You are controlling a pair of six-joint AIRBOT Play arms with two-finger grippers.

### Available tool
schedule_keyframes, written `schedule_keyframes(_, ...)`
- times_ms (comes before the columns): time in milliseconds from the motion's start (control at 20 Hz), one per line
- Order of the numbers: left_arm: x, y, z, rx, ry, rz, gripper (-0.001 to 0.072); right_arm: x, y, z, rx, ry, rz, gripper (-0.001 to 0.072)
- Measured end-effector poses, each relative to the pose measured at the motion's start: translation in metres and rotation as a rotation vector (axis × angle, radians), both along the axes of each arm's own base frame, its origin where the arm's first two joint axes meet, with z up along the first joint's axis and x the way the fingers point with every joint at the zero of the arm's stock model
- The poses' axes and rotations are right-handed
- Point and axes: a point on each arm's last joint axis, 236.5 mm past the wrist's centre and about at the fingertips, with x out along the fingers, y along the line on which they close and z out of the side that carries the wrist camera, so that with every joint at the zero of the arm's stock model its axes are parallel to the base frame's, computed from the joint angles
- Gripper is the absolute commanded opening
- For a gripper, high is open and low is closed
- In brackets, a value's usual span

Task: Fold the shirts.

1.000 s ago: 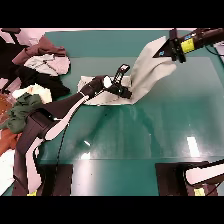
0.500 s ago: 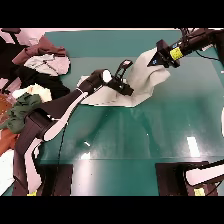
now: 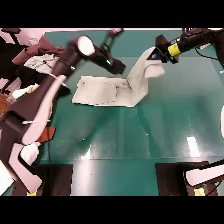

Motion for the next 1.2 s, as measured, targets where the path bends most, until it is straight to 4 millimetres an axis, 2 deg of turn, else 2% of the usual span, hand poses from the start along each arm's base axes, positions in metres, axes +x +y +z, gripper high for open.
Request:
schedule_keyframes(150,0.002,0.059,0.034,0.063,-0.008,0.103,0.0024,0.011,0.042,0.014,0.077,-0.064,-0.016,0.0019)
schedule_keyframes(250,-0.005,0.096,0.047,0.111,0.011,0.159,0.0024,0.016,0.077,0.012,0.117,-0.079,-0.014,0.0019)
schedule_keyframes(400,-0.017,0.134,0.063,0.154,0.031,0.214,0.0023,0.008,0.138,-0.012,0.150,-0.047,0.036,0.0020)
schedule_keyframes(600,-0.031,0.168,0.071,0.209,0.057,0.269,0.0023,-0.008,0.215,-0.058,0.192,0.002,0.122,0.0022)
schedule_keyframes(700,-0.037,0.179,0.074,0.231,0.066,0.287,0.0024,-0.014,0.247,-0.074,0.243,0.016,0.148,0.0023)
schedule_keyframes(800,-0.042,0.184,0.070,0.254,0.086,0.291,0.0023,-0.011,0.273,-0.087,0.299,0.015,0.133,0.0028)
schedule_keyframes(850,-0.045,0.185,0.071,0.258,0.092,0.290,0.0023,-0.008,0.284,-0.093,0.331,0.015,0.113,0.0056)
schedule_keyframes(1000,-0.048,0.191,0.069,0.277,0.105,0.298,0.0024,0.002,0.312,-0.112,0.410,0.021,0.038,0.0328)
schedule_keyframes(1200,-0.052,0.191,0.068,0.280,0.121,0.296,0.0024,0.025,0.329,-0.137,0.471,-0.006,-0.100,0.0348)
